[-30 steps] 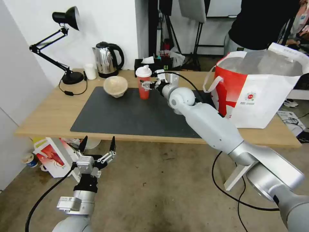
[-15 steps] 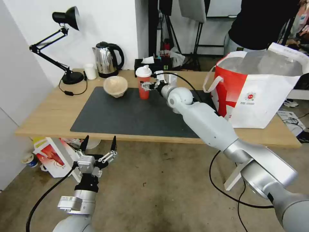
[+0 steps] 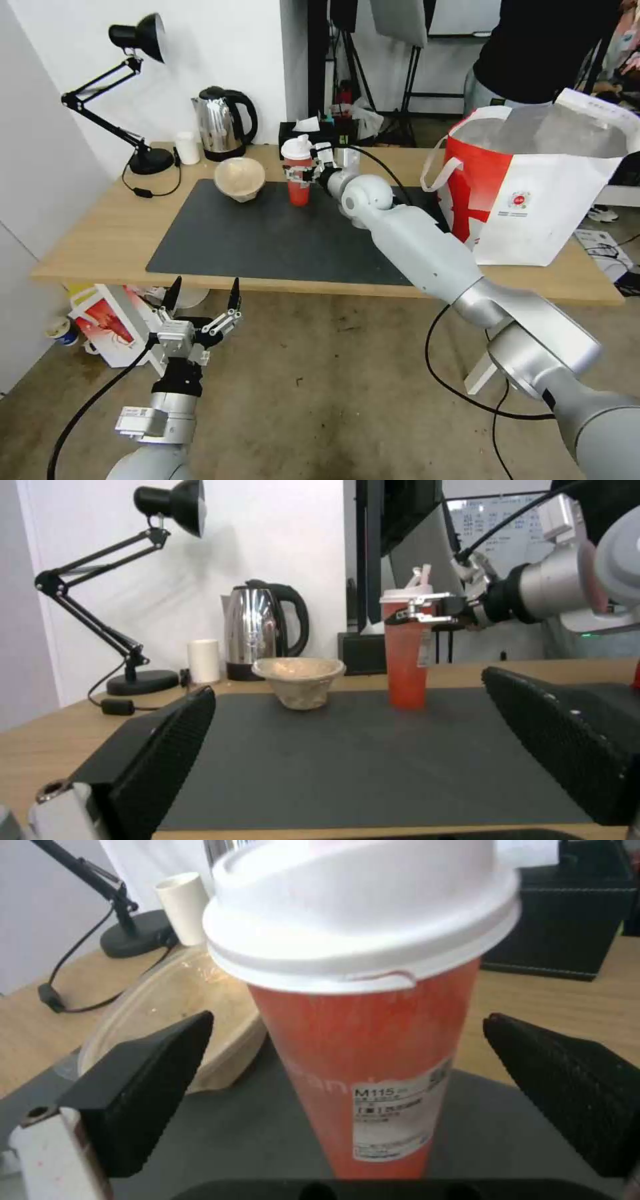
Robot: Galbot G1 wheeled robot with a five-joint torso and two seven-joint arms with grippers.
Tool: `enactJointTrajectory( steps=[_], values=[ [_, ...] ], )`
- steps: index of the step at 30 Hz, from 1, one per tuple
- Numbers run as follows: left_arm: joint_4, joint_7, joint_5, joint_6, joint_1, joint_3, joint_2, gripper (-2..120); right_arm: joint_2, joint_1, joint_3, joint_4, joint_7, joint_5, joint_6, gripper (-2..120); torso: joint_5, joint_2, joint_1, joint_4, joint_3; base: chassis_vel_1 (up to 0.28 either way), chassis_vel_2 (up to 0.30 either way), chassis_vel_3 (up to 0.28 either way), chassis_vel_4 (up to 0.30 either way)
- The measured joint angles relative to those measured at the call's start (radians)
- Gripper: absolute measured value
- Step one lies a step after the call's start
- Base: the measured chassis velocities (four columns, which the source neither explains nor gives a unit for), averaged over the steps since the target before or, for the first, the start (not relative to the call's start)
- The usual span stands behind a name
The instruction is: Pick up the trash from the table and place it into the takeout bag.
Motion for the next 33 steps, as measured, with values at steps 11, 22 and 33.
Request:
enactJointTrajectory(
  steps=[11,22,33],
  values=[
    [0.003,-0.001,-0.003,0.0,-0.004,0.001,0.003,100,0.025,0.009,0.008,-0.072,-0.037,-0.023,0.021,100,0.0,0.0,0.0,0.0,0.0,0.0,0.0,0.0,0.0],
    [0.001,-0.001,-0.006,0.0,-0.005,0.001,0.009,99,0.021,0.037,0.025,-0.146,-0.133,-0.025,0.04,100,0.0001,0.0,0.0,0.0,0.0,0.0,0.0,0.0,0.0],
    [-0.003,-0.001,-0.005,-0.003,0.002,0.003,0.001,100,0.051,0.055,0.033,-0.212,-0.243,-0.024,0.055,82,0.0,0.0,0.0,0.0,0.0,0.0,0.0,0.0,0.0]
  ],
)
